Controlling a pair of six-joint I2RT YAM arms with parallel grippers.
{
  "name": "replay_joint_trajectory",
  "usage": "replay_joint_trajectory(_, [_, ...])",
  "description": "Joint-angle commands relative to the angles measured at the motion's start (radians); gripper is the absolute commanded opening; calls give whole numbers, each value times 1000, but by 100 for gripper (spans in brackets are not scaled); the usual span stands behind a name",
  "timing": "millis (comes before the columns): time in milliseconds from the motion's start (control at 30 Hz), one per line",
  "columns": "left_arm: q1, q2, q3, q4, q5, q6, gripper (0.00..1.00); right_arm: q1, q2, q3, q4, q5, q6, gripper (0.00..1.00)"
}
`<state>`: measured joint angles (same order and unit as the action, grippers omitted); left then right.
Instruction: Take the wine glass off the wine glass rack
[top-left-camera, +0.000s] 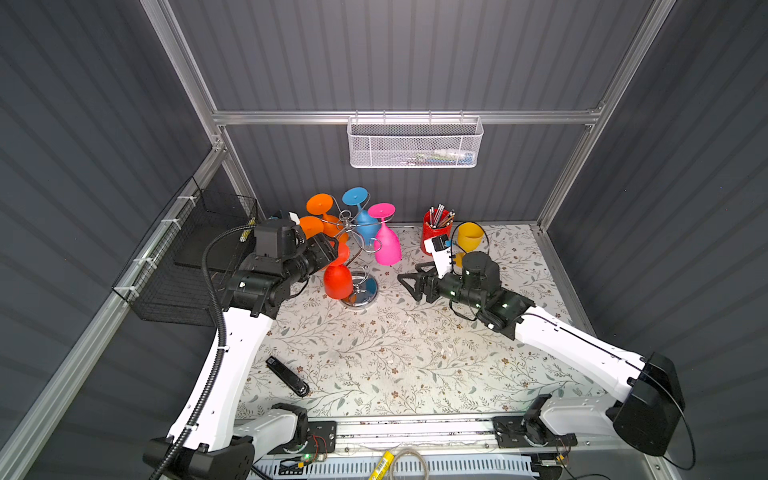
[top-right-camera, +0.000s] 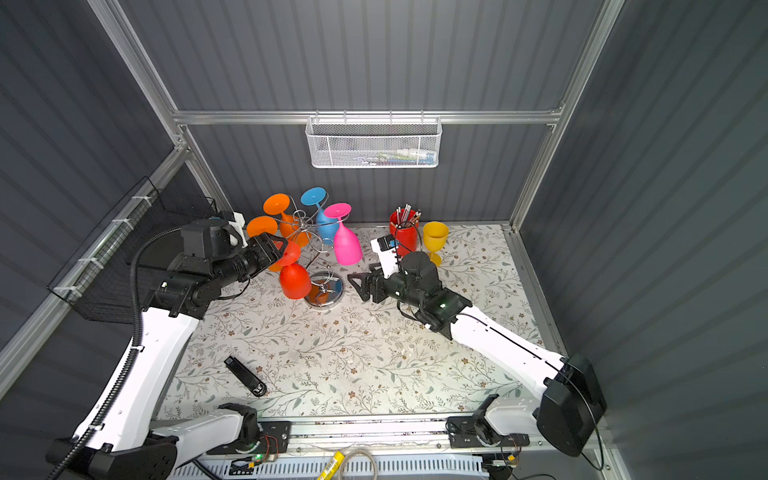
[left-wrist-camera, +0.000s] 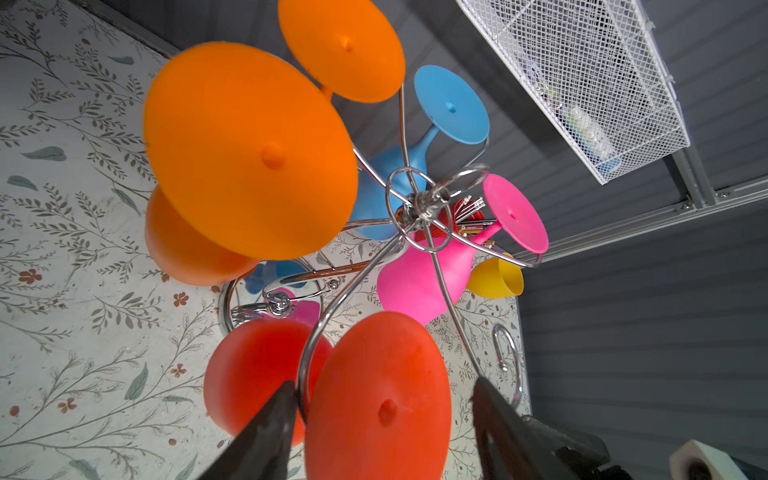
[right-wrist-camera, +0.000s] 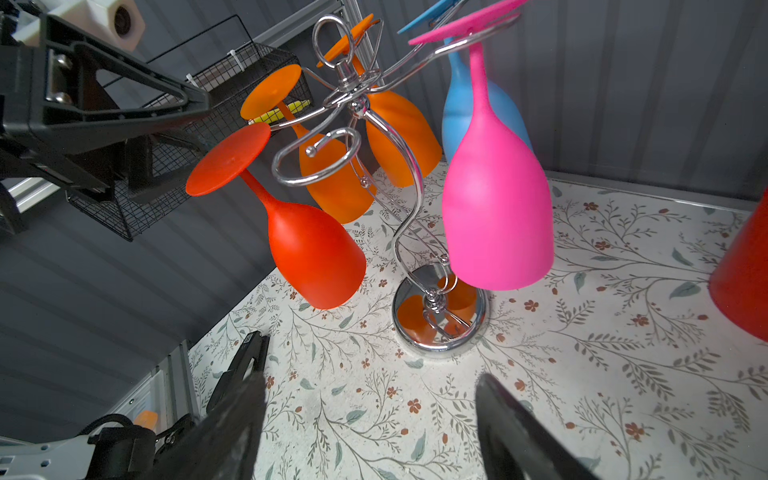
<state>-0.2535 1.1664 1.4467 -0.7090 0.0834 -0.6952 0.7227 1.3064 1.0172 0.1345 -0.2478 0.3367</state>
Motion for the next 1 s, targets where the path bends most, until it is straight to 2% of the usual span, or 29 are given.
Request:
replay_joint_trajectory(0, [7, -6, 20, 35, 42, -20, 67, 2, 13, 6, 17, -13, 4, 80])
replay_joint_trajectory(967, [7, -22, 25, 69, 74, -53, 63, 2, 20, 6, 14, -8, 7, 80])
